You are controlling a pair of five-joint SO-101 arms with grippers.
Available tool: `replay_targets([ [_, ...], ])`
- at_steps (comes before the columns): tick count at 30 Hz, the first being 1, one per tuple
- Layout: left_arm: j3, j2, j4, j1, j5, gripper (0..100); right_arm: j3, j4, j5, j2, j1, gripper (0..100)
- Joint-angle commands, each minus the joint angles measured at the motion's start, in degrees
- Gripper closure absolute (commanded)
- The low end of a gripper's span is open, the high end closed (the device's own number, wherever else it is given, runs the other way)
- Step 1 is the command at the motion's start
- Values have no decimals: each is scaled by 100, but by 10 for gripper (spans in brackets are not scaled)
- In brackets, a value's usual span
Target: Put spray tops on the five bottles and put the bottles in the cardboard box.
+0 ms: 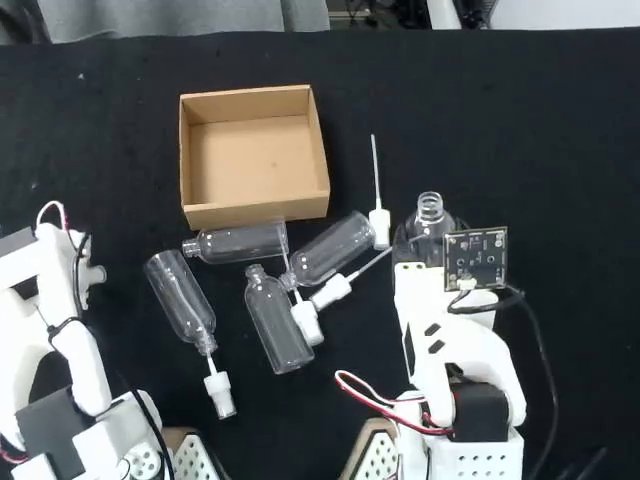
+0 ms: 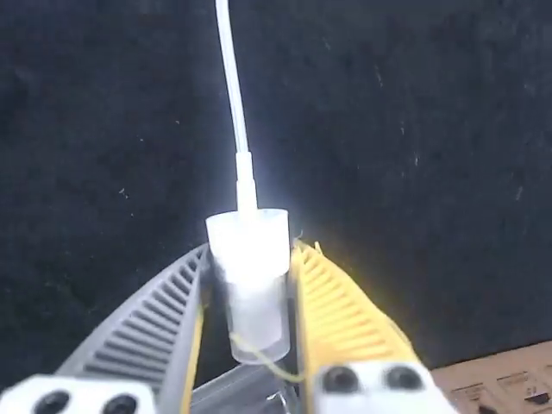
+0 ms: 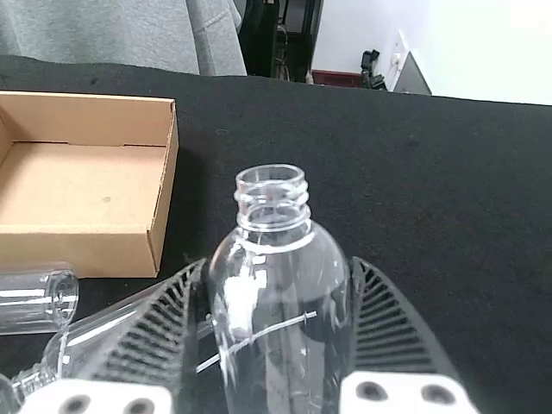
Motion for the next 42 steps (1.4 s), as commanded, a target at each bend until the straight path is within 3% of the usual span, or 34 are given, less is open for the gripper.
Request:
replay_targets([
  [1, -382, -18, -70, -136, 141, 970, -57, -167, 70, -66, 158, 883],
  [4, -382, -18, -44, -145, 149, 938, -57, -167, 70, -66, 158, 883],
  [9, -338, -18, -18, -119, 448, 770, -48, -167, 70, -66, 158, 883],
  [21, -541, -79, 448, -101, 396, 784, -48, -167, 79, -66, 158, 883],
  [26, -681, -79, 563, -92, -70, 787, -48, -158, 79, -66, 158, 883],
  [35, -1754, -18, 1978, -119, -1591, 787, -48, -158, 79, -66, 158, 883],
  [42, -1903, -18, 2075, -127, -2409, 788, -48, -158, 79, -66, 158, 882],
])
